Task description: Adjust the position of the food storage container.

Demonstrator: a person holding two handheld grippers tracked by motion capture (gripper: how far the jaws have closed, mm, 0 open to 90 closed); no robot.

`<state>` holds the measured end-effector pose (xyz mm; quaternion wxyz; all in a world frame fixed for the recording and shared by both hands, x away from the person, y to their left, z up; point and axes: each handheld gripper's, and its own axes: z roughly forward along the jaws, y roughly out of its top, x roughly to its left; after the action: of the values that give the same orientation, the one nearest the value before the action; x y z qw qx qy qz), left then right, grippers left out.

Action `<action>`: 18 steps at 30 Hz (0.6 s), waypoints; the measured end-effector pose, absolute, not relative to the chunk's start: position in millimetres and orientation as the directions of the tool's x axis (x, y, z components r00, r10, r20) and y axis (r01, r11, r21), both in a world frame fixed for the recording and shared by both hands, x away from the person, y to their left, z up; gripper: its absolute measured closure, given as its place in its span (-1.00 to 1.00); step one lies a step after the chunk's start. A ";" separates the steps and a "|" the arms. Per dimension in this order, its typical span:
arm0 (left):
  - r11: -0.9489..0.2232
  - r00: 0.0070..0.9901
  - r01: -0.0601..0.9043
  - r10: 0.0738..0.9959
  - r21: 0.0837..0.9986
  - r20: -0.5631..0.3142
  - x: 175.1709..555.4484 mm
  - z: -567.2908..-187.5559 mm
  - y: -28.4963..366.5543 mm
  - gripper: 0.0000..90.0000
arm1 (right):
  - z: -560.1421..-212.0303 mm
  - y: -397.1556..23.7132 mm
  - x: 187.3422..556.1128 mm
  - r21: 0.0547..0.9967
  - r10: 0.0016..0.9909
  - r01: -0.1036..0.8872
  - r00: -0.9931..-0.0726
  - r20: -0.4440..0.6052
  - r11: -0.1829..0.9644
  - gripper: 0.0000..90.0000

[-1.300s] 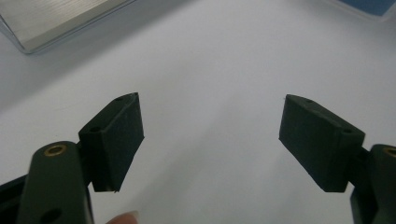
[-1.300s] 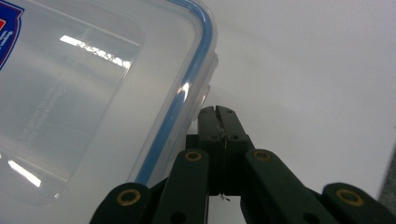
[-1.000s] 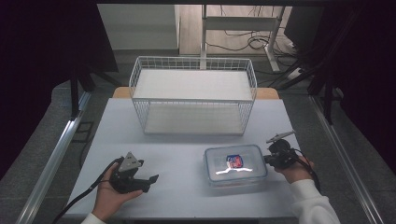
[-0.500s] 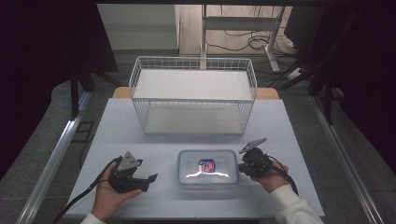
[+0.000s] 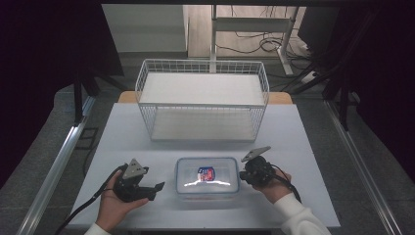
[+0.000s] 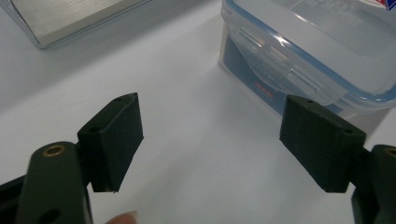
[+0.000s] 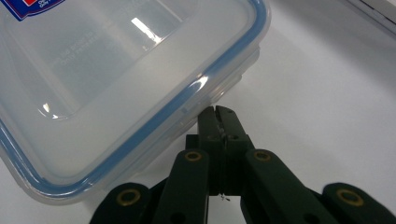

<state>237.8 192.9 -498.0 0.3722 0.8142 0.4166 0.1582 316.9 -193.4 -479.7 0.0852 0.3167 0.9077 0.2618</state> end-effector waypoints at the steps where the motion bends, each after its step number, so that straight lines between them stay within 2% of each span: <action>1: -0.375 0.603 0.561 0.796 0.738 -0.053 237.8 -497.9 192.9 -0.53 | -479.8 -193.7 316.9 0.530 0.619 0.531 -0.785 0.015 0.661 0.97; 8: -0.357 0.595 0.563 0.801 0.746 -0.065 237.0 -497.6 194.5 -0.53 | -465.6 -209.2 311.6 0.587 0.648 0.528 -0.761 0.008 0.613 0.97; 11: -0.358 0.596 0.563 0.800 0.745 -0.065 236.8 -497.4 194.7 -0.53 | -459.0 -222.8 303.0 0.632 0.679 0.533 -0.734 0.014 0.563 0.93; 12: -0.358 0.597 0.562 0.799 0.746 -0.066 236.9 -497.3 194.9 -0.53 | -459.1 -232.0 296.5 0.662 0.698 0.540 -0.715 0.037 0.519 0.82; 13: -0.358 0.597 0.562 0.799 0.746 -0.066 236.9 -497.3 194.9 -0.53 | -459.1 -232.0 296.5 0.662 0.698 0.540 -0.715 0.037 0.519 0.82; 14: -0.359 0.598 0.562 0.799 0.745 -0.065 237.0 -497.1 195.0 -0.53 | -460.3 -236.5 293.6 0.676 0.707 0.551 -0.704 0.062 0.489 0.68; 15: -0.358 0.599 0.561 0.798 0.746 -0.068 236.9 -496.9 194.9 -0.53 | -464.5 -243.9 290.1 0.705 0.710 0.570 -0.691 0.135 0.421 0.07; 16: -0.357 0.598 0.562 0.798 0.746 -0.069 236.8 -496.9 194.8 -0.53 | -466.3 -246.4 289.3 0.714 0.712 0.582 -0.682 0.167 0.390 -0.14; 17: -0.356 0.598 0.562 0.798 0.746 -0.069 236.8 -496.9 194.8 -0.53 | -467.4 -249.0 289.1 0.721 0.711 0.588 -0.677 0.190 0.368 -0.25; 18: -0.356 0.598 0.562 0.798 0.746 -0.069 236.8 -496.9 194.8 -0.53 | -467.4 -249.0 289.1 0.721 0.711 0.588 -0.677 0.190 0.368 -0.25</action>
<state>236.8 194.8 -496.9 0.3807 0.8088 0.4205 0.1551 289.1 -249.0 -467.4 0.0765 0.3943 0.8234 0.4009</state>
